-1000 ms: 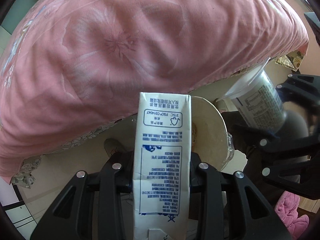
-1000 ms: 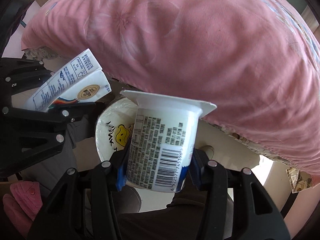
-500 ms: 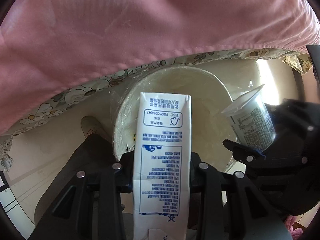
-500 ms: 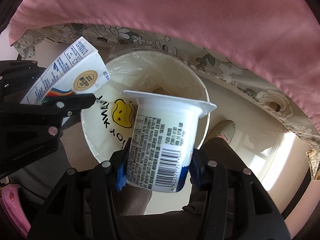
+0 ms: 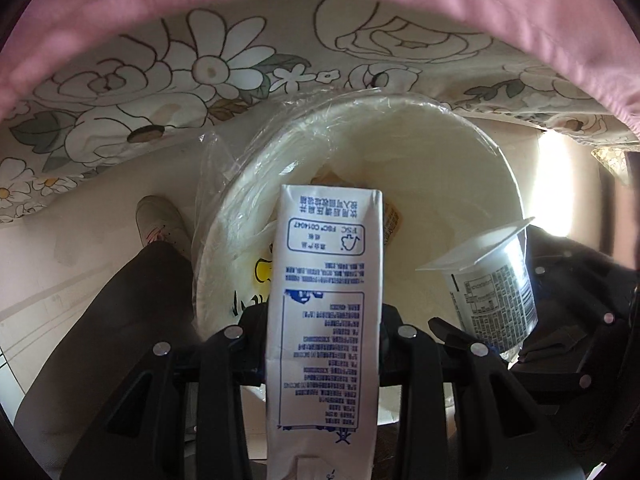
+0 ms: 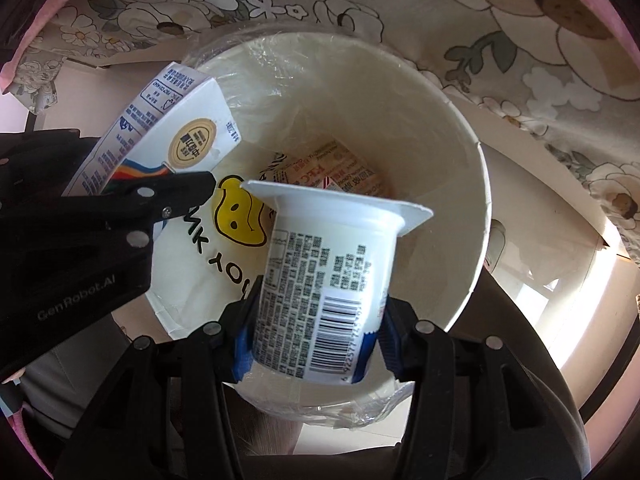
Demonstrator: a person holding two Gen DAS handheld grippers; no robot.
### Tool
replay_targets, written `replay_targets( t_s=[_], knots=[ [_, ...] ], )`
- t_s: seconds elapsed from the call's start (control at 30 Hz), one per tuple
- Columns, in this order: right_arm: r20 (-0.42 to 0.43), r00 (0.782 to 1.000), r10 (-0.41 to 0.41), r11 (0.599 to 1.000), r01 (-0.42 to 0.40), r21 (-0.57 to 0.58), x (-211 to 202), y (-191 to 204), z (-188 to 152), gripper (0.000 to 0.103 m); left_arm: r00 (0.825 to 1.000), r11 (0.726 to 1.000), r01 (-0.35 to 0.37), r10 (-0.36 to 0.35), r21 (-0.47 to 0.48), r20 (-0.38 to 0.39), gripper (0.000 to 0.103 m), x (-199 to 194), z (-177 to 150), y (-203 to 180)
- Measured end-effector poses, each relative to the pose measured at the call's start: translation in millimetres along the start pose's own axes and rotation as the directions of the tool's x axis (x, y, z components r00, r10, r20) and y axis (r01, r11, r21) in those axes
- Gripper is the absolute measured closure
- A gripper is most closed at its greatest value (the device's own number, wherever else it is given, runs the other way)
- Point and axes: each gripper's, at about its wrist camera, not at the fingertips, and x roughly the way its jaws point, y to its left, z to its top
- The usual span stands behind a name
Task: Collect trash
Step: 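Open the right tool over the bin while the left tool releases the milk carton, then move both open tools back over the bed toward the green items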
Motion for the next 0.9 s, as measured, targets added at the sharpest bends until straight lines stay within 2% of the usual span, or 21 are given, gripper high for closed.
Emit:
replay_targets(
  t_s=[0.17, 0.4, 0.57, 0.9],
  knots=[
    [-0.035, 0.999, 0.0, 1.0, 0.0, 0.005, 22.1, 0.5, 6.5, 0.052, 1.0, 1.0, 0.013, -0.013, -0.017, -0.008, 0.065, 15.6, 5.7, 4.5],
    [-0.077, 0.997, -0.005, 1.0, 0.004, -0.015, 32.6, -7.7, 14.4, 0.051, 0.999, 0.998, 0.018, -0.021, -0.061, -0.048, 0.064, 38.0, 9.1, 15.1],
    [-0.08, 0.997, -0.006, 1.0, 0.006, -0.001, 31.4, -8.3, 20.5, 0.049, 0.998, 0.998, 0.01, -0.013, -0.058, -0.056, 0.055, 40.5, 4.7, 20.6],
    [-0.058, 0.998, -0.017, 1.0, 0.017, -0.009, 30.0, -8.0, 13.8, 0.049, 0.999, 0.999, -0.006, 0.004, -0.048, -0.047, 0.055, 36.6, 3.1, 8.5]
  ],
)
